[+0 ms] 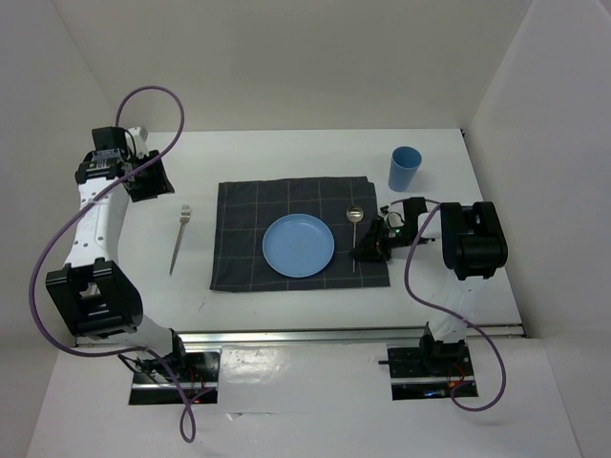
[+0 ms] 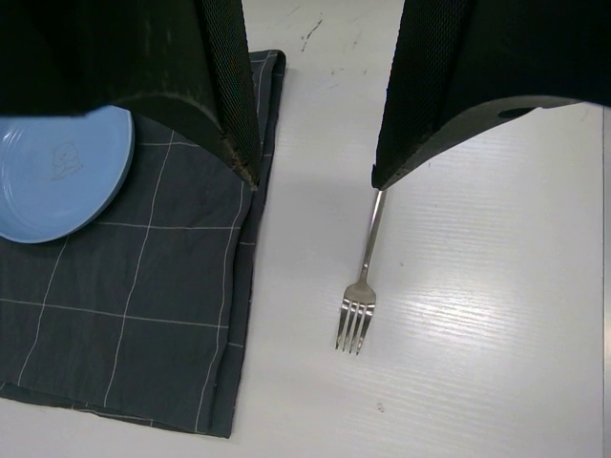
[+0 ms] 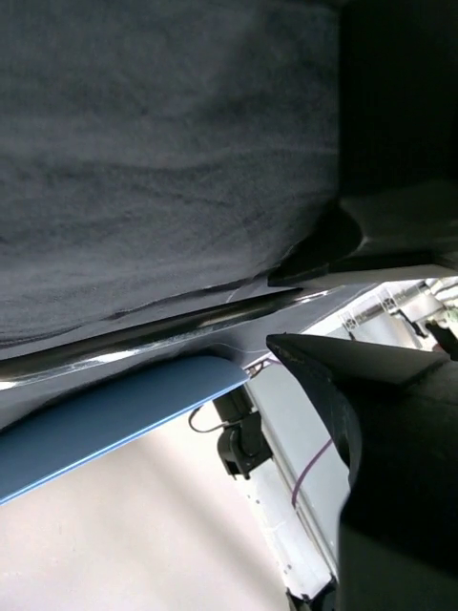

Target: Set the dinner table for one person

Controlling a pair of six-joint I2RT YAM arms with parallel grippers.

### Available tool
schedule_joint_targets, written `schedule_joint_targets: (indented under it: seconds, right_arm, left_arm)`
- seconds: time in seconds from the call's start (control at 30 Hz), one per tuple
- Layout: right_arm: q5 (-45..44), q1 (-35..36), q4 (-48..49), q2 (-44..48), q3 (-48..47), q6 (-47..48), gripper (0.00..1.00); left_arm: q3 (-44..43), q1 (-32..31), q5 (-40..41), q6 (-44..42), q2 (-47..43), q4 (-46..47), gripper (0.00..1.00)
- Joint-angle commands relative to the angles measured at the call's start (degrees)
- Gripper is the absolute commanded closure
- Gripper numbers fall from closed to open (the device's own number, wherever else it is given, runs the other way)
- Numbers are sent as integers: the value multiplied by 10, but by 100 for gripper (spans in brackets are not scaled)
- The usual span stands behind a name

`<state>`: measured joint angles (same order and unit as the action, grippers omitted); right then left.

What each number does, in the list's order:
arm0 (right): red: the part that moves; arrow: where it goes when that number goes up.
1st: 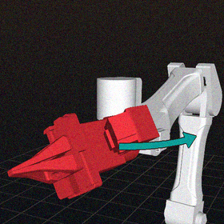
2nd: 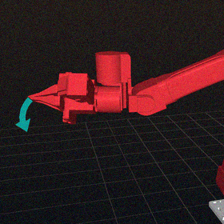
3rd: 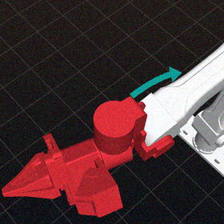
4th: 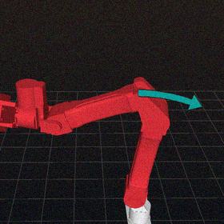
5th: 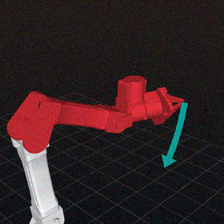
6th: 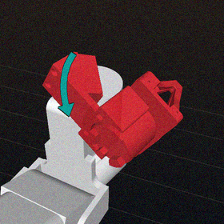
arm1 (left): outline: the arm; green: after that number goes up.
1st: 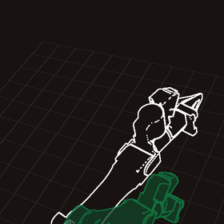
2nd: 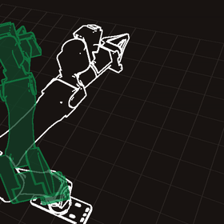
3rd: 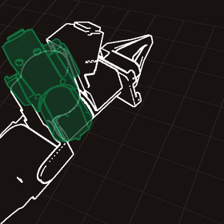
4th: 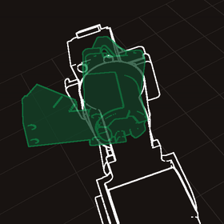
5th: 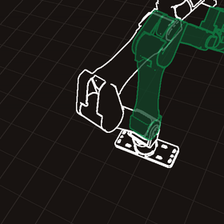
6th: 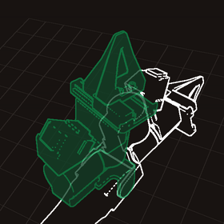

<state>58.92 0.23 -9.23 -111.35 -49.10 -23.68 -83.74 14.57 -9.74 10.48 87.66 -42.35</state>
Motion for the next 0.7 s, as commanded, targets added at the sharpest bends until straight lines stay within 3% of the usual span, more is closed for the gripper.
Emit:
schedule_joint_targets:
  seconds: [0.0,0.17,0.4,0.63,0.67]
  right_arm:
    - [-41,0,-51,7,-22,18,65]
    - [-111,0,-89,33,-52,30,71]
    - [-237,44,-176,63,-117,51,67]
    - [-276,72,-217,44,-135,51,67]
    - [-284,72,-217,44,-135,51,67]
  left_arm:
    - [-4,9,-15,-11,-17,11,42]
    - [-4,14,-15,-11,-17,11,42]
    - [-9,20,-21,-11,-12,11,42]
    - [-3,20,-21,-25,-6,11,42]
    - [-3,20,14,-34,2,11,42]
